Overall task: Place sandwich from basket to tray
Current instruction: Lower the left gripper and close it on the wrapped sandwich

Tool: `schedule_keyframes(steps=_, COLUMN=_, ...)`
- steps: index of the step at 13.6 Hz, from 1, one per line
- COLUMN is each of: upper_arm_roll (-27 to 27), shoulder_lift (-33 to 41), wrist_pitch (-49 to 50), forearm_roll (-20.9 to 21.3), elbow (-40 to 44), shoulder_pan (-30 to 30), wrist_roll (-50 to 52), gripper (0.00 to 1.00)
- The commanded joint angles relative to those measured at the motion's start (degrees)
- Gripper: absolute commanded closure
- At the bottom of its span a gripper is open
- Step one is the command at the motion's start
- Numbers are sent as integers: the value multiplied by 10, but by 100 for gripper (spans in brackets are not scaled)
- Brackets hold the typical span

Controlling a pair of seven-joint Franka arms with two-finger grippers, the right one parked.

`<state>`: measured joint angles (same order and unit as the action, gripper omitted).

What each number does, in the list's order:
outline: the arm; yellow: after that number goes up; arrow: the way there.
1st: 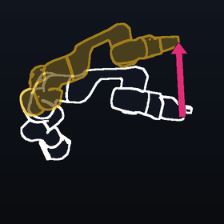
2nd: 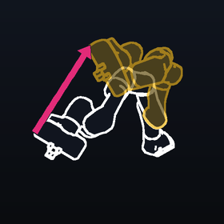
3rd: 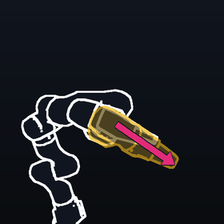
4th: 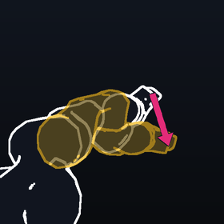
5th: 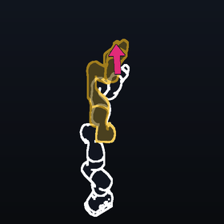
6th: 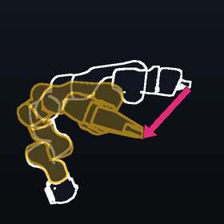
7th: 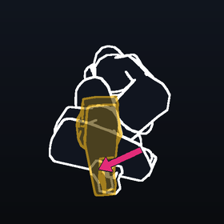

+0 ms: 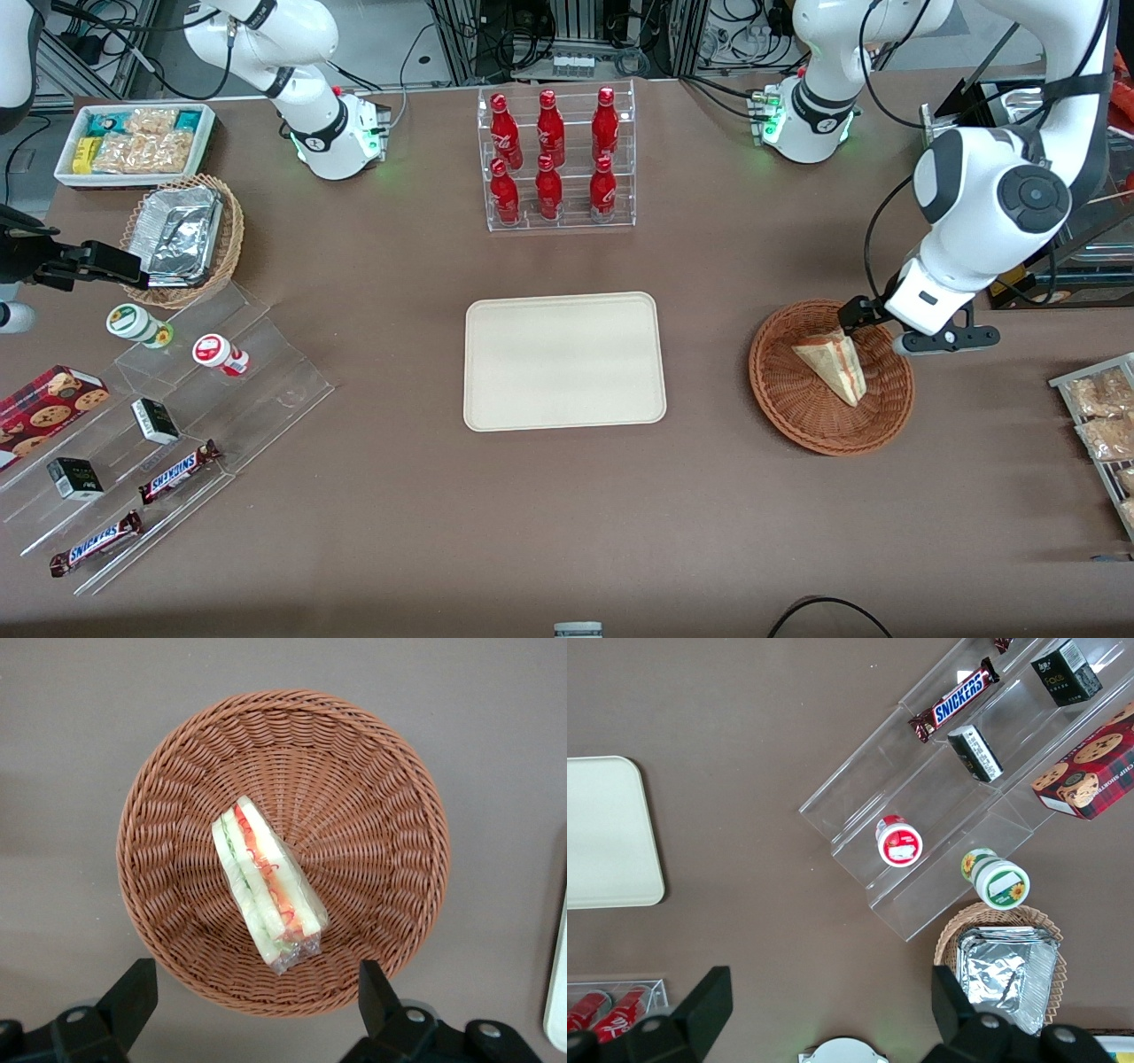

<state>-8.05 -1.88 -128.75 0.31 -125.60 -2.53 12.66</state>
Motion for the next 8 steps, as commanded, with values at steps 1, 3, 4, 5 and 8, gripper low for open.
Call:
schedule_keyframes(steps=1, upper_arm_roll=1, shoulder_lift=-11, wrist_pitch=-26, forearm_roll=-2, elbow=-3, shoulder_pan=16, wrist_roll=71, gripper=0)
schedule_keyframes(steps=3, upper_arm_roll=1, shoulder_lift=-22, wrist_pitch=-40, forearm_roll=2, elbow=-3, shoulder_pan=21, wrist_roll=133, gripper=0)
schedule_keyframes(steps=4, upper_arm_roll=1, shoulder_lift=-25, wrist_pitch=-44, forearm_roll=2, elbow=-3, shoulder_pan=21, wrist_roll=161, gripper=0)
schedule_keyframes(steps=5, upper_arm_roll=1, shoulder_lift=-30, wrist_pitch=-47, forearm_roll=2, elbow=-2, shoulder_pan=21, wrist_roll=189, gripper=0)
schedule_keyframes(steps=8, upper_arm_roll=1, shoulder_lift=-44, wrist_pitch=-59, forearm_roll=2, elbow=-3, shoulder_pan=21, wrist_roll=290, gripper=0)
